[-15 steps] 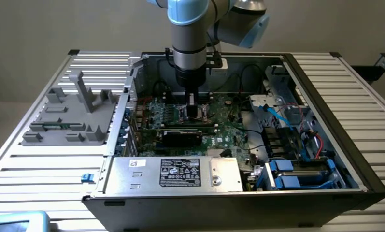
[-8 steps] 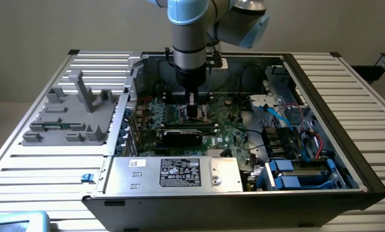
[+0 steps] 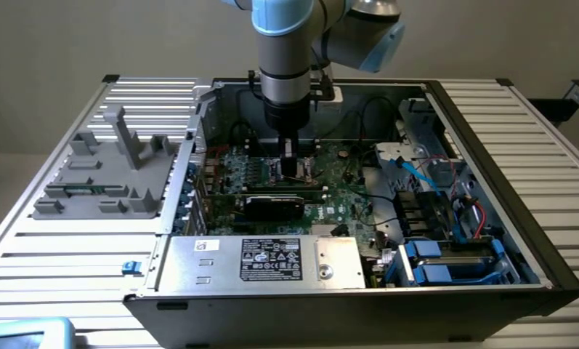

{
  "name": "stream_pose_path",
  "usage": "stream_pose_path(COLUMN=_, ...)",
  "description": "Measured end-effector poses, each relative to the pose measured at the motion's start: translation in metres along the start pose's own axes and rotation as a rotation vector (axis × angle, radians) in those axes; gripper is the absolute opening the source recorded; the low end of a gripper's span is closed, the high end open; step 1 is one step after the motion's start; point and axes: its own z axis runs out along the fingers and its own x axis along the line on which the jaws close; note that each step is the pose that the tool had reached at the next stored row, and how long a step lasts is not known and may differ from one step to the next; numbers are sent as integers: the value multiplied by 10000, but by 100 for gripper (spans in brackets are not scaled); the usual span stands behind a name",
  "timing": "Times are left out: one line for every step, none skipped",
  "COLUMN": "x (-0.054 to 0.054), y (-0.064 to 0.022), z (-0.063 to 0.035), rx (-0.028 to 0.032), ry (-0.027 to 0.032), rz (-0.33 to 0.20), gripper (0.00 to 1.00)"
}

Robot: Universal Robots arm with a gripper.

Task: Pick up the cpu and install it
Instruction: 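Place the cpu into insertion slot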

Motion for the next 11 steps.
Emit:
stream_pose_path(x=1, y=1, z=-7, rx=-1, ry=2, rz=0, gripper=62)
stream_pose_path(x=1, y=1, z=-18, rx=0, ry=0, rz=0, gripper=62)
stream_pose_path(x=2, y=3, z=-36, rx=-1, ry=0, rz=0, gripper=62)
stream_pose_path(x=3, y=4, z=-59, rx=-1, ry=1, rz=1, gripper=62)
stream_pose_path(x=4, y=6, z=-87, rx=-2, ry=2, rz=1, gripper=62)
stream_pose_path(x=5, y=8, z=-118, rx=-1, ry=1, rz=1, gripper=62)
stream_pose_path(x=7, y=11, z=-154, rx=-2, ry=2, rz=1, gripper=62)
stream_pose_path(x=9, y=13, z=-198, rx=-1, ry=1, rz=1, gripper=62)
stream_pose_path(x=10, y=17, z=-241, rx=-2, ry=2, rz=0, gripper=62)
stream_pose_path(x=12, y=19, z=-285, rx=0, ry=0, rz=0, gripper=62)
stream_pose_path(x=13, y=23, z=-333, rx=-1, ry=2, rz=0, gripper=62)
